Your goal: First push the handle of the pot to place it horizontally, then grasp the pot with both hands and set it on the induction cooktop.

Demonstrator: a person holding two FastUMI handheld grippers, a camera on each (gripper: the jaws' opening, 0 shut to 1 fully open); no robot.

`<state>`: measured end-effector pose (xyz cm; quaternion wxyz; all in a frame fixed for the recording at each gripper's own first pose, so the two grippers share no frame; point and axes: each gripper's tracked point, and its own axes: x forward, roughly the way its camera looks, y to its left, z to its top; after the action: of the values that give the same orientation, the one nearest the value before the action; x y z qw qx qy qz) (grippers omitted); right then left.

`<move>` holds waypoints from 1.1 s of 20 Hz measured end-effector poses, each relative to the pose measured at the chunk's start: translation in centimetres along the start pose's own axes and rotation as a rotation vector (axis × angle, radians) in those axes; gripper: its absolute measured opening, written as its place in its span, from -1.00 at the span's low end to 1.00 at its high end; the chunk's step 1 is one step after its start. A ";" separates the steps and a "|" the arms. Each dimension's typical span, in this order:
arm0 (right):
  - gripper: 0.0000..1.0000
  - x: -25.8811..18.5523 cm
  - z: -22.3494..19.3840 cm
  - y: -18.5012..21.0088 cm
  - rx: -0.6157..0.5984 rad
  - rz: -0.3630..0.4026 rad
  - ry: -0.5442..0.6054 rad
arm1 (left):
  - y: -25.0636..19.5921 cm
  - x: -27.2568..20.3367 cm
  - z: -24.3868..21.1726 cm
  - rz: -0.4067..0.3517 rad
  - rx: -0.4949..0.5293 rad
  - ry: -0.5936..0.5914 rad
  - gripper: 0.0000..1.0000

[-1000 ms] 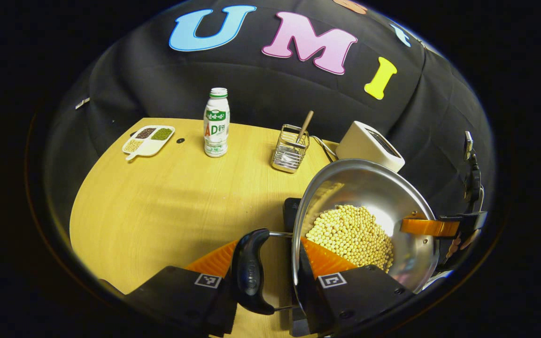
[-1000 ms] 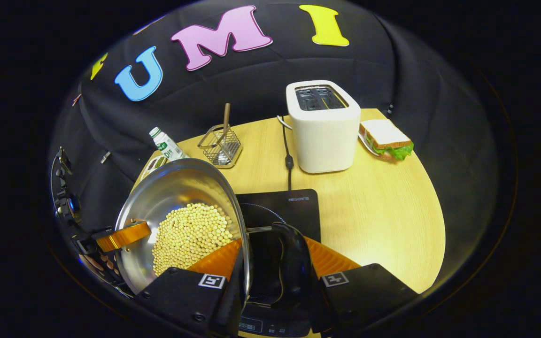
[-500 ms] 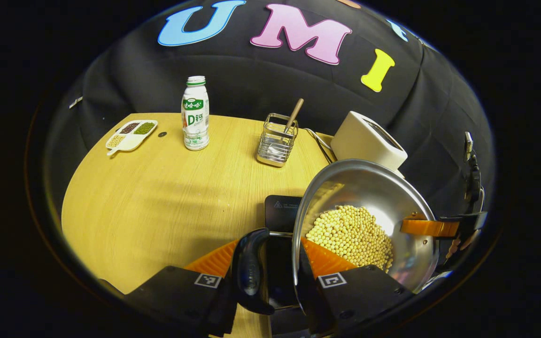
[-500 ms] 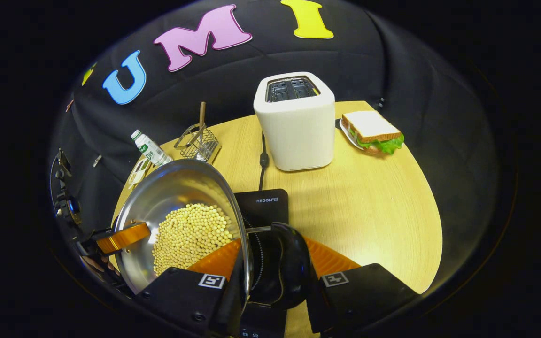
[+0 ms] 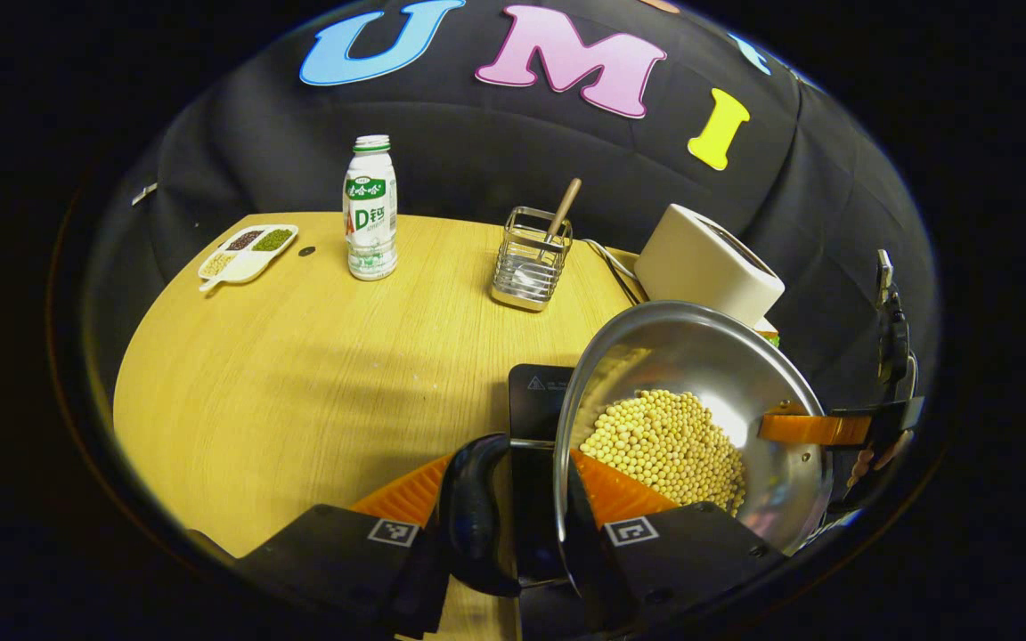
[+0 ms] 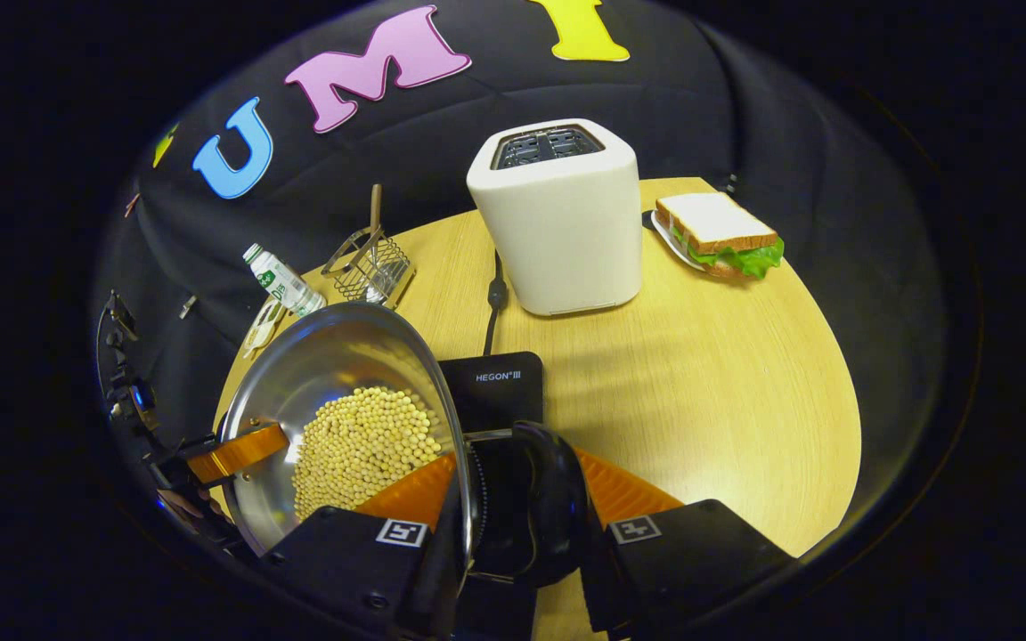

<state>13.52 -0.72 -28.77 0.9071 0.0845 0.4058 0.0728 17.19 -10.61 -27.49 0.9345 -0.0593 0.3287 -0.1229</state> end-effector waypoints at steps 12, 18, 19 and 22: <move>0.20 -0.1 -0.2 -0.2 0.042 0.008 -0.005 | 0.0 -0.2 -0.4 0.008 -0.010 0.029 0.29; 0.32 -0.5 -0.7 -0.6 0.032 -0.019 -0.007 | -0.1 -0.3 -0.4 0.041 -0.029 0.027 0.37; 0.44 -0.7 -0.9 -1.3 0.027 -0.044 -0.014 | 0.0 -0.4 -0.4 0.052 -0.028 0.024 0.38; 1.00 -2.9 -0.6 -2.2 0.032 -0.102 -0.074 | 0.4 -2.0 1.1 0.094 -0.012 -0.055 0.59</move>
<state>11.31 -3.39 -27.52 0.9225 0.0806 0.3770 0.0170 16.51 -9.63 -25.50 0.9476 -0.0526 0.3059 -0.0751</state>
